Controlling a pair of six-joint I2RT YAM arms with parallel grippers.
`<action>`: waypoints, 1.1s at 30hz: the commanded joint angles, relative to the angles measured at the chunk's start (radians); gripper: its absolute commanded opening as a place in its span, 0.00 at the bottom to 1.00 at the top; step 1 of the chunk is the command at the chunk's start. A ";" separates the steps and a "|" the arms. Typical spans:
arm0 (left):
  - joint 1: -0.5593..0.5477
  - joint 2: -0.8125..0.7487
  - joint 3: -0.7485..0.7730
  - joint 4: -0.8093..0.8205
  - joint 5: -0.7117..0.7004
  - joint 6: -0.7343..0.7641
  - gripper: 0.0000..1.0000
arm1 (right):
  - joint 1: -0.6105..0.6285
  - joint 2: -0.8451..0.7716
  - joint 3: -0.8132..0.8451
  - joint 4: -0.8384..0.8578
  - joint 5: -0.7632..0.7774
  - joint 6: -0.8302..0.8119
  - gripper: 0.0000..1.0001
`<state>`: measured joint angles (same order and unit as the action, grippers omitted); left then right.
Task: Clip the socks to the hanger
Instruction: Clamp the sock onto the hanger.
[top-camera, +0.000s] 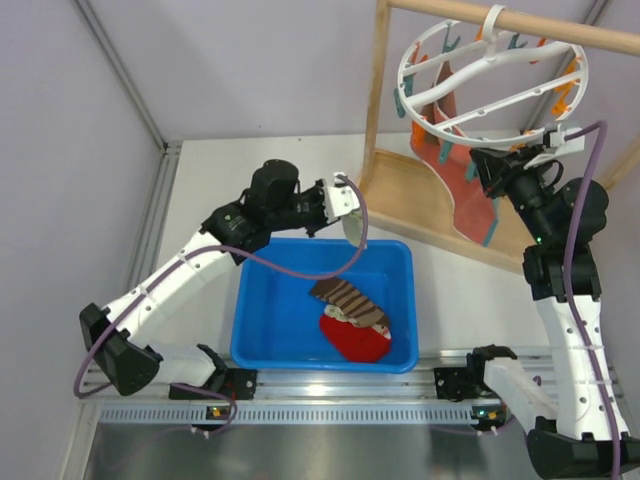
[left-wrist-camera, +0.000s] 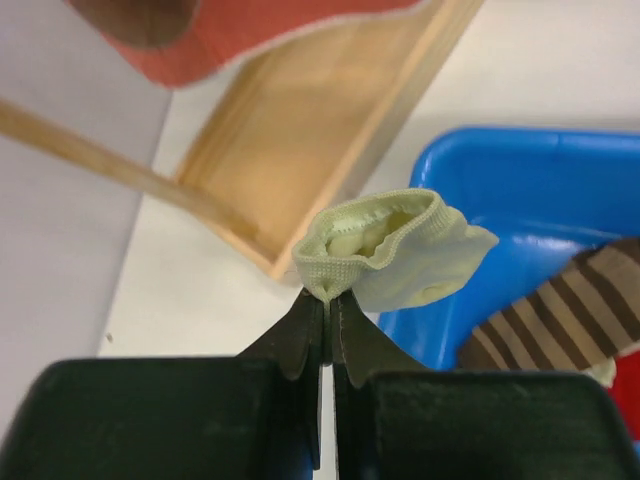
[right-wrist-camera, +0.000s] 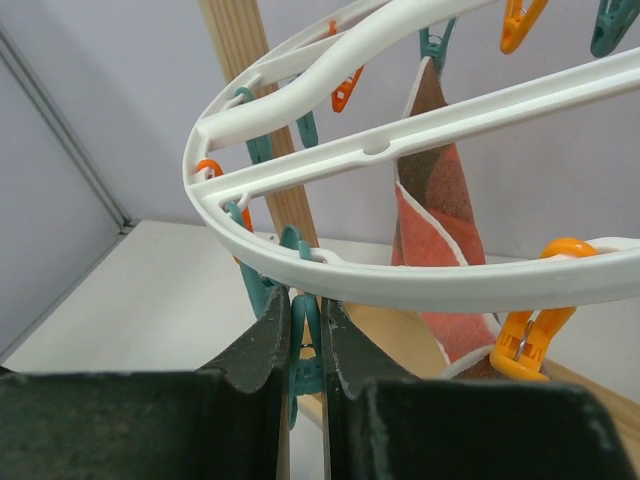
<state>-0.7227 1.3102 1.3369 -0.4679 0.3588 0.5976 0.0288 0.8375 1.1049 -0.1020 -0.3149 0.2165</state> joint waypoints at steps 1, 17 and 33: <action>-0.063 0.053 0.057 0.196 0.029 0.044 0.00 | 0.006 0.008 0.058 -0.005 -0.070 0.035 0.00; -0.244 0.354 0.243 0.684 -0.027 0.010 0.00 | 0.006 0.035 0.082 0.007 -0.112 0.181 0.00; -0.253 0.498 0.363 0.776 -0.075 -0.140 0.00 | 0.000 0.023 0.096 -0.016 -0.128 0.233 0.00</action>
<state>-0.9710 1.8065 1.6611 0.2100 0.2935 0.4976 0.0254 0.8715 1.1557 -0.1165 -0.3878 0.4351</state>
